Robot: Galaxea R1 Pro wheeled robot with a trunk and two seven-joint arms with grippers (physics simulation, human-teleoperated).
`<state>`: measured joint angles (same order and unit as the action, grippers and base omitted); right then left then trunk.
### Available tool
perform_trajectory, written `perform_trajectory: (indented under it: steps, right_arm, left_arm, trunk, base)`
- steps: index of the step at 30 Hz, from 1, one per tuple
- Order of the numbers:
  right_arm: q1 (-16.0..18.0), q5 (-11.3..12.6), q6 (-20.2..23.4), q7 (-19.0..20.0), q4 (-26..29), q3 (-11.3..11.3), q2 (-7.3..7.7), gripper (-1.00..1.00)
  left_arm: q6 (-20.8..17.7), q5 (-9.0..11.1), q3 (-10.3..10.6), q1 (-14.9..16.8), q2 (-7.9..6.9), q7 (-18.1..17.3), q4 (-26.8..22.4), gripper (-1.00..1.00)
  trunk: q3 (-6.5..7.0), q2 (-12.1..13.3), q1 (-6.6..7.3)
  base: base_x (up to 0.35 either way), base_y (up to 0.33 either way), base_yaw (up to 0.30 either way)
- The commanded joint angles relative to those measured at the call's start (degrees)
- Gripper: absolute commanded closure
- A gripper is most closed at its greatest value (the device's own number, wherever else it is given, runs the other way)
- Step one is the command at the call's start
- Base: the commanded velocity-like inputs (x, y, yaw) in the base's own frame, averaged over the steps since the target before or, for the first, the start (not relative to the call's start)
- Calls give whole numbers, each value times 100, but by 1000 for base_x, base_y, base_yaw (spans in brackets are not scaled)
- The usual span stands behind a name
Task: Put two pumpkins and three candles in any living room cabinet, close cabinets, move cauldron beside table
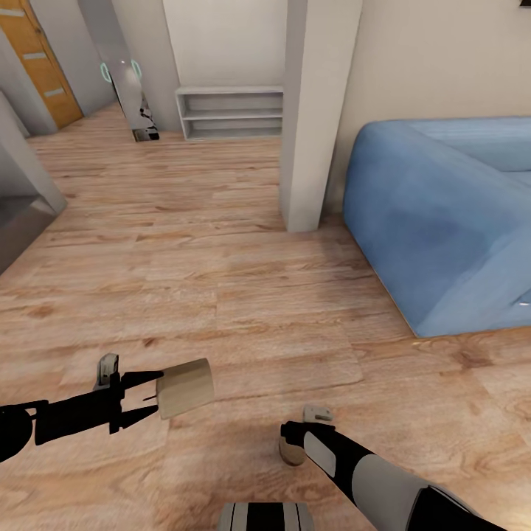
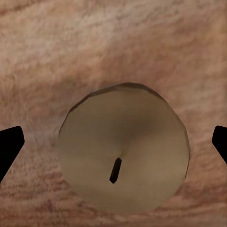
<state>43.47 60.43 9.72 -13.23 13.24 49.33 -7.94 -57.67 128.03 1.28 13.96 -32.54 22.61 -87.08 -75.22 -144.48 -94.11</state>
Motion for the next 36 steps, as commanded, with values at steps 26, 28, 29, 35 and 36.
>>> perform_trajectory:
  steps: [26,28,29,35,36]
  right_arm:
    - [4,31,-90,-21,8,41,3,-100]
    - [4,31,-92,-20,5,41,3,-100]
    - [4,31,-92,-21,6,42,3,-100]
    - [4,31,-99,-3,11,43,-2,-100]
    - [4,31,-100,21,11,44,-4,-100]
  left_arm:
    - [-7,257,-49,-131,-16,48,-178,100]
    - [-7,257,-49,-131,-16,48,-178,100]
    - [-7,257,-49,-131,-16,50,-178,100]
    - [-7,258,-49,-131,-16,47,-178,100]
    - [-7,258,-49,-131,-16,47,-178,100]
  trunk:
    - [-203,-14,-22]
    - [-248,-17,-27]
    - [-270,-18,-30]
    - [-314,-21,-35]
    - [-314,-21,-35]
  base:
    - [0,0,0]
    - [0,0,0]
    - [0,0,0]
    - [0,0,0]
    - [0,0,0]
